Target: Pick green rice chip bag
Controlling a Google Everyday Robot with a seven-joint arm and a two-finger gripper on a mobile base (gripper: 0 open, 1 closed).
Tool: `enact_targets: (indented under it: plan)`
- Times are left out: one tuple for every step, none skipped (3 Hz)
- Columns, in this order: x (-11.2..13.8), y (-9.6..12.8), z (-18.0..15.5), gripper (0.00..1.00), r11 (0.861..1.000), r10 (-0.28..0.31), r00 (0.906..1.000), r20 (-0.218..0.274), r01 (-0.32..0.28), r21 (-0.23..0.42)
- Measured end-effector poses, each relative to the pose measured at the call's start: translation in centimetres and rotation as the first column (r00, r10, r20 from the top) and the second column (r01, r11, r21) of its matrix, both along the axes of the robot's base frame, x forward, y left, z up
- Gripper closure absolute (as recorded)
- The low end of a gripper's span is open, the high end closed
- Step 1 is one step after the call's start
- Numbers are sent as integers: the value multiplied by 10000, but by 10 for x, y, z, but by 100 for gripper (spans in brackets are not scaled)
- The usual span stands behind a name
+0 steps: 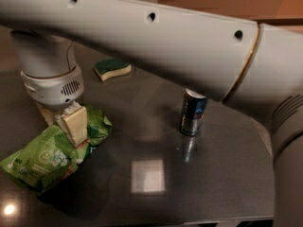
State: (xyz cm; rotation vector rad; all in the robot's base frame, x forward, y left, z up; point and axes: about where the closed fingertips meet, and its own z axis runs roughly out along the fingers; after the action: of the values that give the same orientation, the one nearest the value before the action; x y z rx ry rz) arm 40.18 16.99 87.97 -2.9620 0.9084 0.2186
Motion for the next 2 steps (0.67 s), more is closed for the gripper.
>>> enact_targets:
  plan:
    - [4,12,26,100,9996,-130,9999,-12,130,233]
    - [12,33,58,100,9962,-67,9997,237,47,864]
